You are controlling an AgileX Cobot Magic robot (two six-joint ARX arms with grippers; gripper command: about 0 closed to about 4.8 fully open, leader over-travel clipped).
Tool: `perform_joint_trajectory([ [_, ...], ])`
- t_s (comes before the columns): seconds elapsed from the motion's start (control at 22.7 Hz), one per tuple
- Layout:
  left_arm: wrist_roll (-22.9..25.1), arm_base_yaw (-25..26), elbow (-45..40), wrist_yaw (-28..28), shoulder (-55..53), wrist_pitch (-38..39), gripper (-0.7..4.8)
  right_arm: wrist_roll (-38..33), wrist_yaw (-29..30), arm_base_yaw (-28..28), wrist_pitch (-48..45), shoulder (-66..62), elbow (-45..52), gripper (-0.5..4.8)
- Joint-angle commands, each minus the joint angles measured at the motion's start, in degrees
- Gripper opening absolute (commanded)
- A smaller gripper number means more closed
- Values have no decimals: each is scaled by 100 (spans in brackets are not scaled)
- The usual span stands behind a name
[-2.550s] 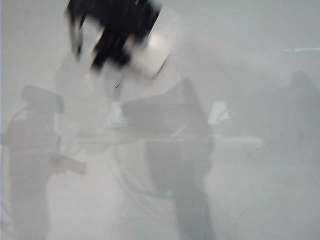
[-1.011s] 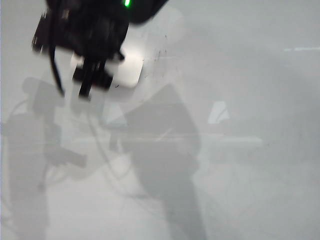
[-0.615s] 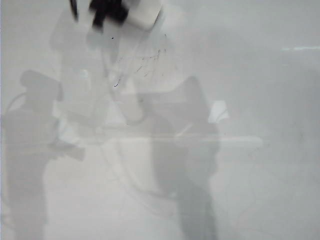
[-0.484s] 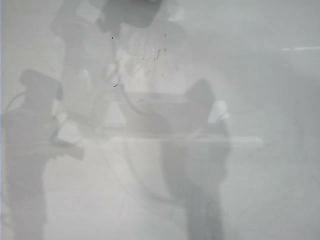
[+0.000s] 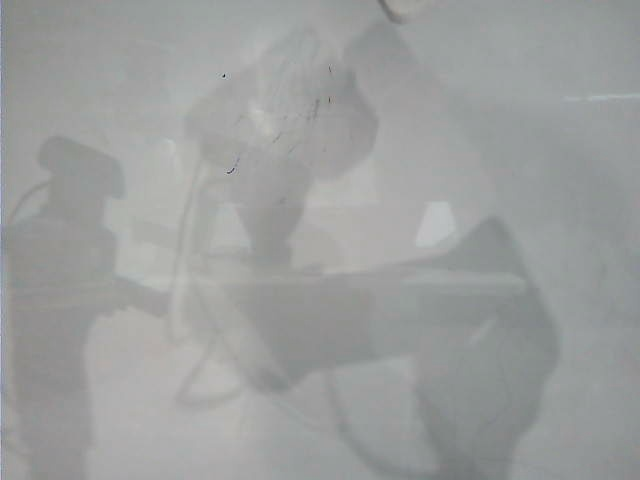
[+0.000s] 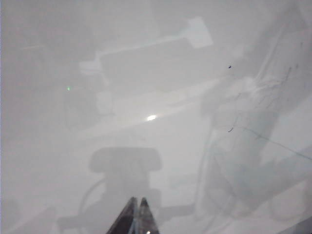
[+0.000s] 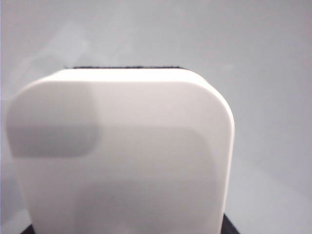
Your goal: Grab the whiteboard eraser that is attached to the surface of the whiteboard and use it to clean the writing on the whiteboard.
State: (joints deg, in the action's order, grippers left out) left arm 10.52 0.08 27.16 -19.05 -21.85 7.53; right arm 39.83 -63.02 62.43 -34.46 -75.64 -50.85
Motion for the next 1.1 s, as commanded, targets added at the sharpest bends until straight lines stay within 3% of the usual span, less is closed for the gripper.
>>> perform_joint_trajectory([
  [0.04, 0, -9, 20, -11, 9, -81, -6, -693, 678, -79, -92, -98, 431, 148],
  [0.31, -2, -11, 20, -28, 11, -79, -6, -1613, 1147, -802, -310, -1010, 562, 148],
  [0.79, 0, -11, 20, -57, 13, -76, -6, -1626, 1814, -1213, -1250, -1816, 549, 146],
  [1.1, -2, -11, 20, -70, 13, -26, -6, -1628, 2170, -1491, -1204, -2046, 9, 144],
])
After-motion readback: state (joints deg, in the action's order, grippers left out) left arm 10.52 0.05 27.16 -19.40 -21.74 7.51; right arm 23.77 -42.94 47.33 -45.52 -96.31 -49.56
